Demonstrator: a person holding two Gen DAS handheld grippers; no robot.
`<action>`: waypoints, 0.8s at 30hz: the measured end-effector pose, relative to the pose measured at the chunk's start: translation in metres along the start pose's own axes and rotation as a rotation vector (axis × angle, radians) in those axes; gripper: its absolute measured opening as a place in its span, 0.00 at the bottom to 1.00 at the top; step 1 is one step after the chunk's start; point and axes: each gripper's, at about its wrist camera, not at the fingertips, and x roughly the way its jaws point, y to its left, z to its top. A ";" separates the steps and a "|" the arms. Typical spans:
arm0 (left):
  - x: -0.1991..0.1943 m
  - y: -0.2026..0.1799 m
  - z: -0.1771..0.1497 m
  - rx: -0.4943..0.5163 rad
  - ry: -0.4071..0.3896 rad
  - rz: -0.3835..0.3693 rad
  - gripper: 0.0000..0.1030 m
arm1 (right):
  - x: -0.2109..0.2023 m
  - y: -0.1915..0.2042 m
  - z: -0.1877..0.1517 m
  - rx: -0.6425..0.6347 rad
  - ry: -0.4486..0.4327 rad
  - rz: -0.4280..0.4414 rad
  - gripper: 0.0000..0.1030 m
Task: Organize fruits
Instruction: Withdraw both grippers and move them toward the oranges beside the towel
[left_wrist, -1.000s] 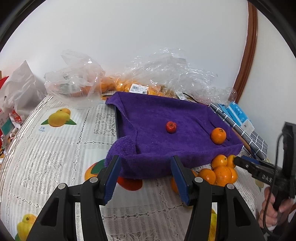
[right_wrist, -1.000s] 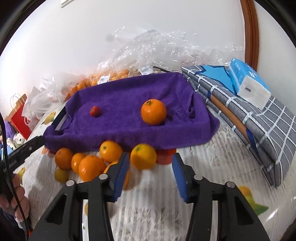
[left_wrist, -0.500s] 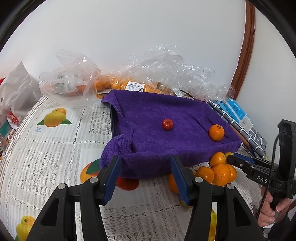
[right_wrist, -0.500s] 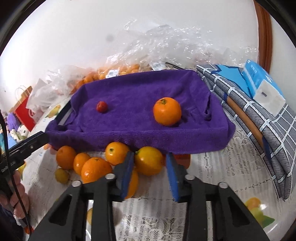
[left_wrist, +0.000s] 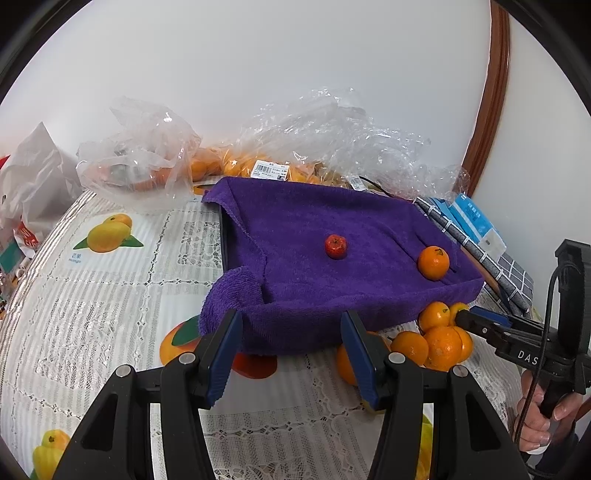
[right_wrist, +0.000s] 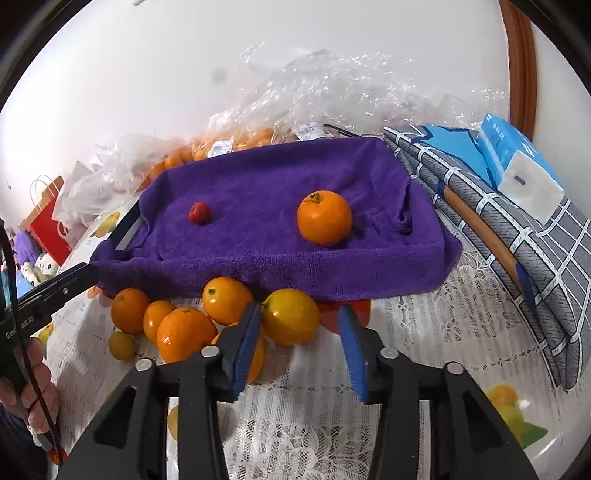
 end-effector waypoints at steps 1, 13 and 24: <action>0.000 0.000 0.000 0.001 0.000 0.000 0.51 | 0.000 -0.001 0.000 0.007 0.002 0.009 0.43; -0.001 -0.002 0.001 0.003 -0.001 0.003 0.51 | -0.014 -0.008 -0.003 0.022 -0.056 0.032 0.18; 0.000 -0.001 0.001 0.002 0.000 0.003 0.51 | -0.007 -0.007 -0.006 -0.002 -0.006 0.026 0.41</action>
